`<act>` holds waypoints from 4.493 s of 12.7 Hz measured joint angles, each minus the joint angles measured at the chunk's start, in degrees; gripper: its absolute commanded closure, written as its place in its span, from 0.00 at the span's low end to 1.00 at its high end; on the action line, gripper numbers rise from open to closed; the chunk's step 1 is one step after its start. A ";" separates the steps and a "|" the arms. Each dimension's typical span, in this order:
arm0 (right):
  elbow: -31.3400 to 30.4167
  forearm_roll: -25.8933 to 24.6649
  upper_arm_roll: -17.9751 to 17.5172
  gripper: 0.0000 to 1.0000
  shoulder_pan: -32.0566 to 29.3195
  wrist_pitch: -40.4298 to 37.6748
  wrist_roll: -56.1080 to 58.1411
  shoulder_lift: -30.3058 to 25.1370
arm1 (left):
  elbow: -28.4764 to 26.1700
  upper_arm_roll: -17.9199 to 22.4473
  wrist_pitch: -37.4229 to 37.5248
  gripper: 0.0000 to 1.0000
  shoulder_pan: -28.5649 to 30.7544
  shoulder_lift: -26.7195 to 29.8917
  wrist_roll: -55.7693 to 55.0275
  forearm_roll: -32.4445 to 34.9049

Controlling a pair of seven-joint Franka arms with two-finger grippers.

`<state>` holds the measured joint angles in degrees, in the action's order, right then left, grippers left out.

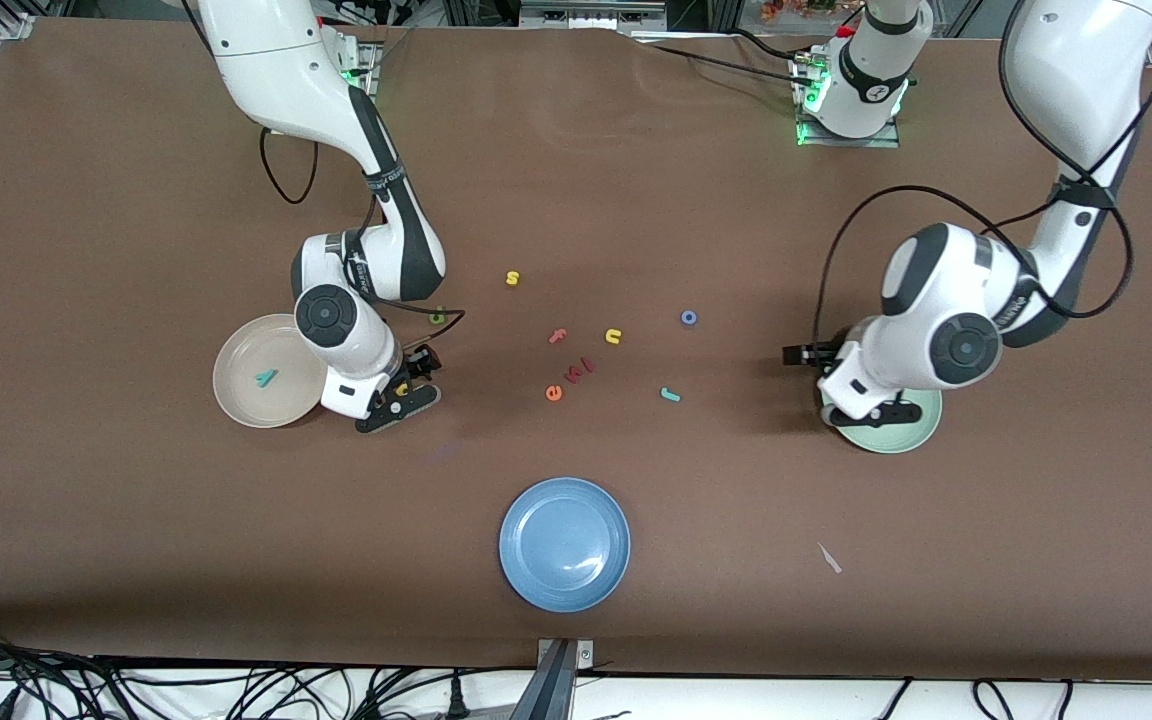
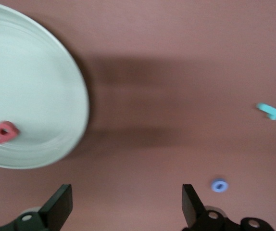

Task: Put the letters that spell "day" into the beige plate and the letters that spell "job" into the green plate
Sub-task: 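Grasp the yellow a with the right gripper while the left reaches blue o, then place the a on the beige plate while the left gripper grasps the o, then place the o on the green plate while the right gripper reaches green p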

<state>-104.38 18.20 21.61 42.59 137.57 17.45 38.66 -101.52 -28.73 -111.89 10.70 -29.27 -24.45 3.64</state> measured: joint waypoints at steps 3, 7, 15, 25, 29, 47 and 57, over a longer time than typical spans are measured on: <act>0.00 0.06 -0.01 0.23 -0.30 0.00 2.08 0.24 | -0.84 -2.96 -2.21 0.00 -1.13 -0.07 -5.43 -1.30; 0.01 0.08 -0.05 0.42 -0.52 0.13 3.55 0.78 | -2.87 -3.52 -6.15 0.05 -7.16 -0.87 -15.39 -1.33; 0.28 0.08 0.03 0.75 -0.57 0.32 4.05 0.57 | -14.34 -3.37 -22.99 0.12 -11.43 -2.15 -22.85 4.87; 2.88 2.20 0.40 0.85 -1.73 -4.40 4.08 0.42 | -15.26 -3.28 -25.51 0.38 -13.63 -5.31 -33.61 14.44; 4.04 2.25 7.00 0.84 -3.87 -15.58 4.93 -2.74 | -15.27 -3.26 -25.51 0.44 -13.64 -5.36 -33.61 14.44; -1.24 4.68 12.06 0.00 4.62 -17.38 -10.62 -5.58 | -10.37 -3.24 -11.00 0.98 -9.00 0.48 -23.95 14.49; -20.68 4.82 3.38 0.00 11.07 8.31 -26.67 -12.29 | -9.40 -1.09 -9.98 0.97 7.54 -0.37 4.76 14.72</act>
<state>-125.06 23.02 24.99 53.66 145.88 -9.22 26.37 -110.92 -29.82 -121.87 18.25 -29.64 -19.70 18.36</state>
